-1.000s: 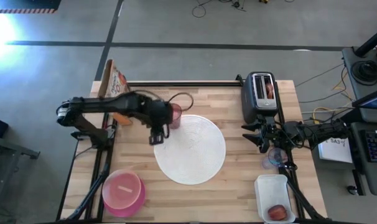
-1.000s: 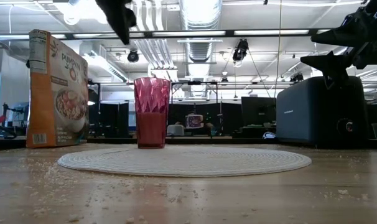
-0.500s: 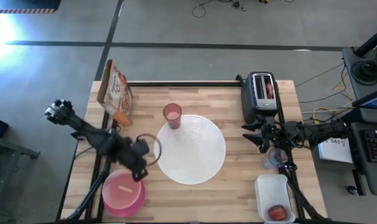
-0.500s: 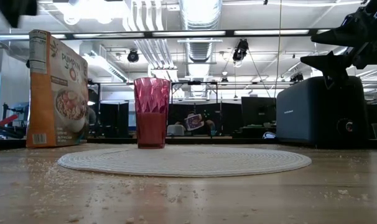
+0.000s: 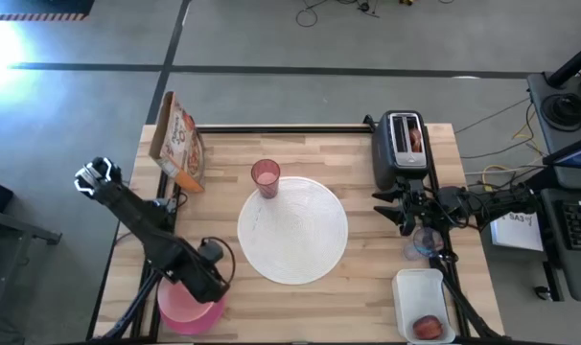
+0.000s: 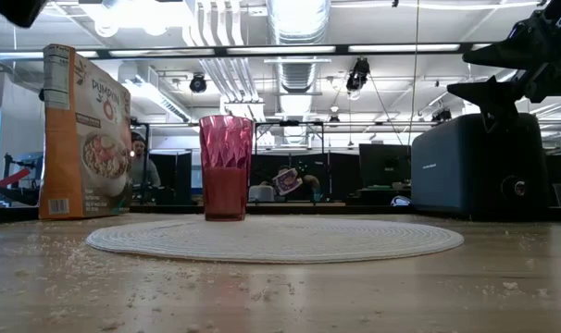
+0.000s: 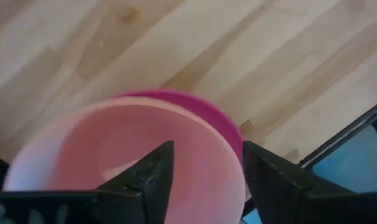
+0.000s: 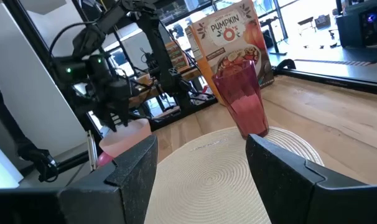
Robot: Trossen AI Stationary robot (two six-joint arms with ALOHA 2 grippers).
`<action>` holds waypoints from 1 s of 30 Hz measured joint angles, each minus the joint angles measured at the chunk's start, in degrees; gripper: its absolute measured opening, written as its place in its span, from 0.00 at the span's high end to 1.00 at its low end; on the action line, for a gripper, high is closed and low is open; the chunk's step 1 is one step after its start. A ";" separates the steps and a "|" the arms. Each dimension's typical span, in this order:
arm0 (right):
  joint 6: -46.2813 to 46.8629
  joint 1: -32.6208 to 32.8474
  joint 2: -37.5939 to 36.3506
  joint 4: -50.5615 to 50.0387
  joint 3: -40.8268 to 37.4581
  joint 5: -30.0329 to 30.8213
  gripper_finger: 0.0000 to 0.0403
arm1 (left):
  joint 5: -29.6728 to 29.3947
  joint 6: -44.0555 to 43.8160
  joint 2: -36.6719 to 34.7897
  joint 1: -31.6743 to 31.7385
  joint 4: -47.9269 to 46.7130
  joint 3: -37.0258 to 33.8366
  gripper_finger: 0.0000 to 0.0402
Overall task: Arrange a breakfast setting
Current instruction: Put the orange bowl on the right side of the white mat
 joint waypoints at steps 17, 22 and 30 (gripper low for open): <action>0.02 0.02 0.00 0.00 0.00 0.02 0.42 | 1.27 -0.86 8.36 0.11 5.48 -1.06 0.50; 0.00 0.01 0.00 0.00 0.00 0.01 0.42 | 1.15 2.69 9.52 0.11 5.35 -1.33 0.52; 0.00 0.01 0.00 0.00 0.00 0.00 0.42 | 0.76 6.64 9.54 1.36 4.02 -1.57 0.72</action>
